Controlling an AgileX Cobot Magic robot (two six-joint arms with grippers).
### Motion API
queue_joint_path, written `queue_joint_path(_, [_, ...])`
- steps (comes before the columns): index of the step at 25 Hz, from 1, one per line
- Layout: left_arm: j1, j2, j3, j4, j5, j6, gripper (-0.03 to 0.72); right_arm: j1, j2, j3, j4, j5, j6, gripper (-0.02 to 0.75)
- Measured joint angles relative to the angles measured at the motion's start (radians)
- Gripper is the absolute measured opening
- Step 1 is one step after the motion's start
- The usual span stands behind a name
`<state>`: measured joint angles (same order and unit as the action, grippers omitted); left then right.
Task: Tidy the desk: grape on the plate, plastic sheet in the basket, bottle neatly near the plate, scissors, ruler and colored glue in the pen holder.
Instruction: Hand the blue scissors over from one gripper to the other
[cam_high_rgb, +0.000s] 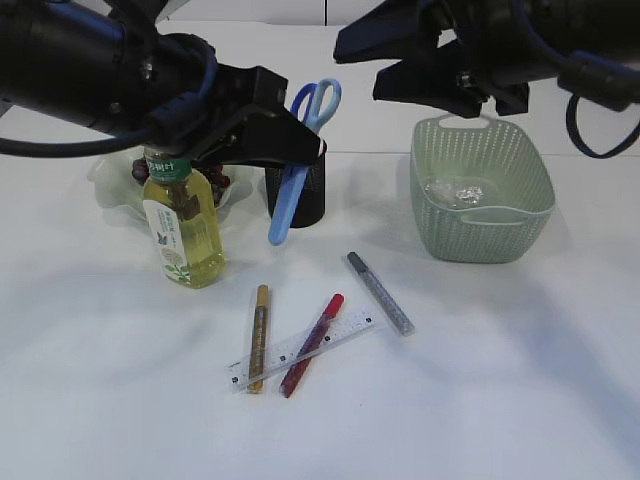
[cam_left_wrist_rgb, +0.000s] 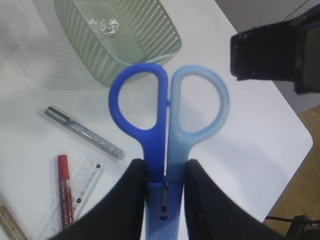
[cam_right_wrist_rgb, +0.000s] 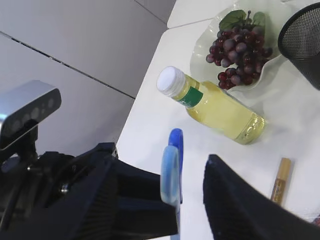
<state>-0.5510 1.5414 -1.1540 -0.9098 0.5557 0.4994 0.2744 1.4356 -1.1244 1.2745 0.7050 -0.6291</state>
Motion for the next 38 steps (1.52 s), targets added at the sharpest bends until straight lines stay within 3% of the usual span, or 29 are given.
queue_joint_path(14, [0.000,-0.002,0.000,-0.002,0.000,0.028,0.175,0.130,0.041,0.000,0.028,-0.151,0.000,0.437])
queue_joint_path(28, [0.000,-0.002,0.000,-0.002,0.000,0.036,0.175,0.143,0.093,0.000,0.042,-0.216,0.000,0.372])
queue_joint_path(38, [-0.002,-0.002,0.000,-0.002,0.000,0.049,0.175,0.145,0.099,0.000,0.050,-0.216,0.000,0.154])
